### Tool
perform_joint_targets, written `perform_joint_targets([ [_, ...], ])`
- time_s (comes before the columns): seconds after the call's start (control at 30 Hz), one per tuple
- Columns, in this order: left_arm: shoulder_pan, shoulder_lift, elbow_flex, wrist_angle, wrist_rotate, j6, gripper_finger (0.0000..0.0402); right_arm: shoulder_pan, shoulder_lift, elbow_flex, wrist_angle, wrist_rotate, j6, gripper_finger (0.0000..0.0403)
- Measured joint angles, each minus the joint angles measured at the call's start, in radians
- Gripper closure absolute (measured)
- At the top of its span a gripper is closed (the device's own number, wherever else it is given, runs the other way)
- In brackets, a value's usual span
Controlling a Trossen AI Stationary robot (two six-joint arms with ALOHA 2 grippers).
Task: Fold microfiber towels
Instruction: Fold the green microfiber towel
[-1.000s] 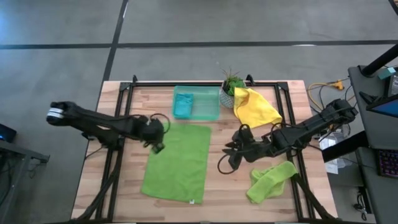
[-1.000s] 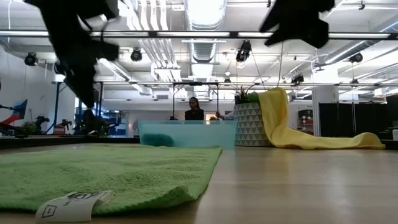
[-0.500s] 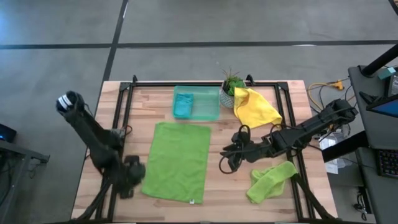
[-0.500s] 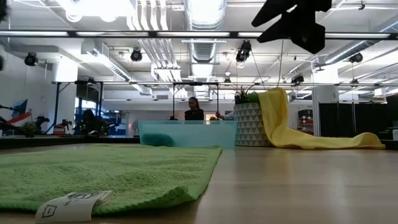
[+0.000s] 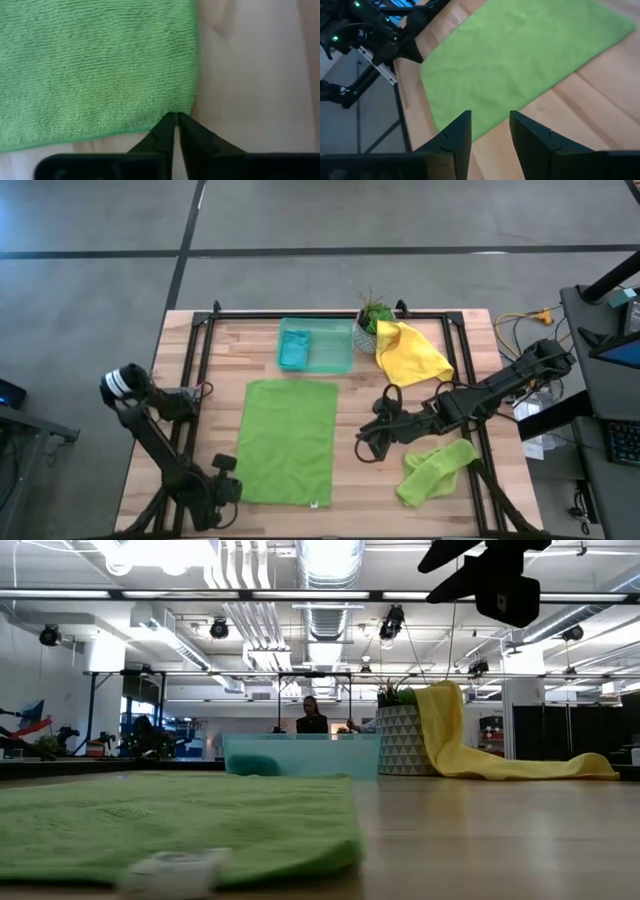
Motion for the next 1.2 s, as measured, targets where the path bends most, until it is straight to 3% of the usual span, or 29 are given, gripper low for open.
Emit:
perform_joint_targets([
  [0.27,-0.002,-0.049,0.016,0.031,-0.091,0.053,0.0268,0.0,0.0,0.0,0.0,-0.024,0.02,0.028],
  [0.4,-0.002,-0.038,0.014,0.133,-0.102,0.134,0.0208,0.002,0.0,0.0,0.014,-0.021,0.039,0.0282],
  [0.57,-0.002,0.028,0.014,0.15,-0.09,0.154,0.0178,0.029,0.041,0.0,0.171,-0.023,-0.035,0.0282],
  [0.8,-0.002,0.083,0.019,0.089,-0.091,0.044,0.0208,0.07,0.202,0.017,0.431,-0.045,-0.118,0.028],
  [1.0,0.0,0.118,0.016,0.085,-0.078,0.043,0.0251,0.071,0.391,0.119,0.432,-0.263,-0.236,0.028],
  [1.2,0.0,0.151,0.017,0.1,0.025,0.041,0.0344,0.08,0.598,0.294,0.43,-0.418,-0.359,0.0282],
])
